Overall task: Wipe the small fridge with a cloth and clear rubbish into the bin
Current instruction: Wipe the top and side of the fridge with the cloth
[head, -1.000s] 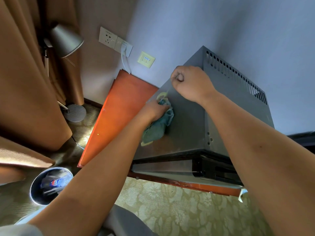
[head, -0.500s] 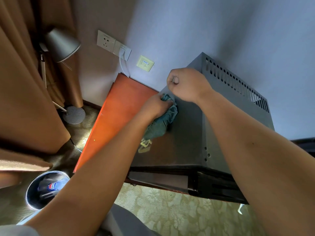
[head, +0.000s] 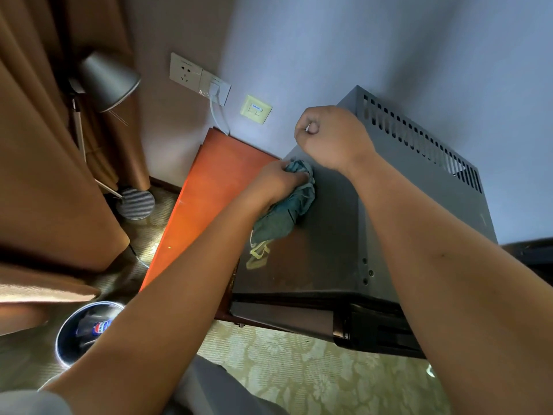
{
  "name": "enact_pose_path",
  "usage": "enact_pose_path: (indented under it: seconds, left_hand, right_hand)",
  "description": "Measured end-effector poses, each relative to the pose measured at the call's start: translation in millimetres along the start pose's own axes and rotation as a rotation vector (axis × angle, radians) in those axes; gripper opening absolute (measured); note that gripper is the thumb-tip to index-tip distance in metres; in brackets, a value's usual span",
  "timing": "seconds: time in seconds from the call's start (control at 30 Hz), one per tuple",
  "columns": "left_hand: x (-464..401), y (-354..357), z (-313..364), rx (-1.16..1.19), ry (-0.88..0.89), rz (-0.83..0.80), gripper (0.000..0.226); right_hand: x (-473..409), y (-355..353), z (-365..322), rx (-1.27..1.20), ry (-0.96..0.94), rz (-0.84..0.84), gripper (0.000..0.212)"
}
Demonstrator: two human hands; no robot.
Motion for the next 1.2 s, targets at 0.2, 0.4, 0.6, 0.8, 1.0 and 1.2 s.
enact_pose_path:
  seconds: [0.2,0.4,0.6,0.8,1.0,1.2]
  left_hand:
    - [-5,-8,-58,-0.55,-0.107,0.042,0.051]
    - [3,0,-15,-0.447,-0.038,-0.01,0.038]
    - [8,11,28,0.024,0.203,0.041,0.021]
    - [3,-2,-38,-0.616,-0.087,0.088,0.05]
    - [27,7,25,0.001,0.081,0.072,0.027]
    - [18,7,22,-0.165,0.195,0.268,0.032]
  right_hand:
    - [0,-4,3,-0.011,0.023,0.029,0.02]
    - [2,-7,6,-0.045,0.043,0.06,0.017]
    - [2,-7,6,-0.1,0.045,0.079,0.016]
    - [1,-8,6,-0.101,0.037,0.098,0.016]
    - [6,-12,8,-0.18,0.03,0.124,0.017]
    - [4,-10,6,-0.134,-0.001,0.106,0.019]
Point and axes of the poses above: each hand's wrist, its own x-axis away from the middle knuckle, its own y-axis out of the palm, z = x × y, the point moved 10 cm from there along -x, towards the middle knuckle, and after that the axes turned 13 degrees about x, right-handed, at the moved point
